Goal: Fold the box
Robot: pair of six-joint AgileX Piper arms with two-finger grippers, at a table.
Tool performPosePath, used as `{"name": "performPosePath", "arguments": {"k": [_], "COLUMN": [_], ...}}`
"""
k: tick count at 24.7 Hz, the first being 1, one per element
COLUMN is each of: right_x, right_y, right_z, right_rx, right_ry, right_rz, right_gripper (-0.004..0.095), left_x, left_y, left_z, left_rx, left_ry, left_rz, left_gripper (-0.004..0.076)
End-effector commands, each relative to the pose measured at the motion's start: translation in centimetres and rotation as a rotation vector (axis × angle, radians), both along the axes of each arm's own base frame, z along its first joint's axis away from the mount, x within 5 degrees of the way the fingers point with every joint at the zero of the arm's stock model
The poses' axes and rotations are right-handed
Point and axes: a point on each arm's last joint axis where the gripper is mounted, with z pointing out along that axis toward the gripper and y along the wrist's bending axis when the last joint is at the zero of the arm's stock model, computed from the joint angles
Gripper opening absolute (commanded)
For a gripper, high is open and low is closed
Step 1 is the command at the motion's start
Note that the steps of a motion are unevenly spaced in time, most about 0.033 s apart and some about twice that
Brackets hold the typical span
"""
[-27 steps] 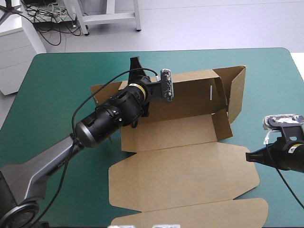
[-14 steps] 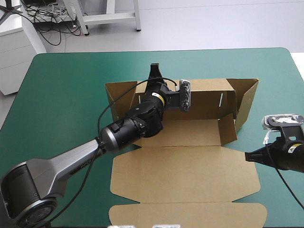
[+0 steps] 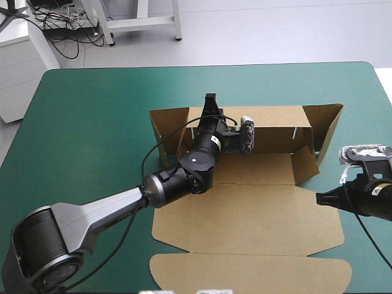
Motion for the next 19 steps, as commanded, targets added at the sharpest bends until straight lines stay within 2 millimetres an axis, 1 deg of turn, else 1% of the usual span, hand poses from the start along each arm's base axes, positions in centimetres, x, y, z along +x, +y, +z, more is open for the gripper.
{"name": "performPosePath", "arguments": {"k": [1,4,7,11,16,17,19], "right_x": [0.2,0.3,0.5,0.6,0.8,0.8,0.8], "right_y": [-0.1,-0.1,-0.1,-0.1,-0.2,-0.2,-0.2], "right_z": [1.2,1.3,1.4,1.6,1.8,1.8,1.8], "right_rx": [-0.001,-0.001,-0.001,-0.001,0.014,0.013,0.021], "right_ry": [-0.091,-0.106,-0.131,-0.15,-0.178,-0.183,-0.184], "right_rz": [-0.006,-0.008,-0.012,-0.015,-0.038,-0.039,-0.048], "right_gripper": [-0.002,-0.002,-0.002,-0.002,-0.0016,0.0,0.0078], "left_x": [-0.7,-0.8,-0.7,-0.6,-0.3,-0.3,-0.3], "left_y": [0.3,0.1,0.0,-0.2,-0.7,-0.7,-0.7], "left_z": [2.4,1.9,1.6,1.1,0.1,0.0,0.0], "left_rx": [-0.047,-0.083,-0.102,-0.085,-0.057,-0.055,-0.054], "left_ry": [-0.08,-0.067,-0.054,-0.057,-0.051,-0.05,-0.052], "left_rz": [-0.037,-0.06,-0.046,-0.05,-0.054,-0.054,-0.054], "left_gripper": [-0.001,-0.001,-0.001,-0.001,-0.001,-0.001,-0.001]}}
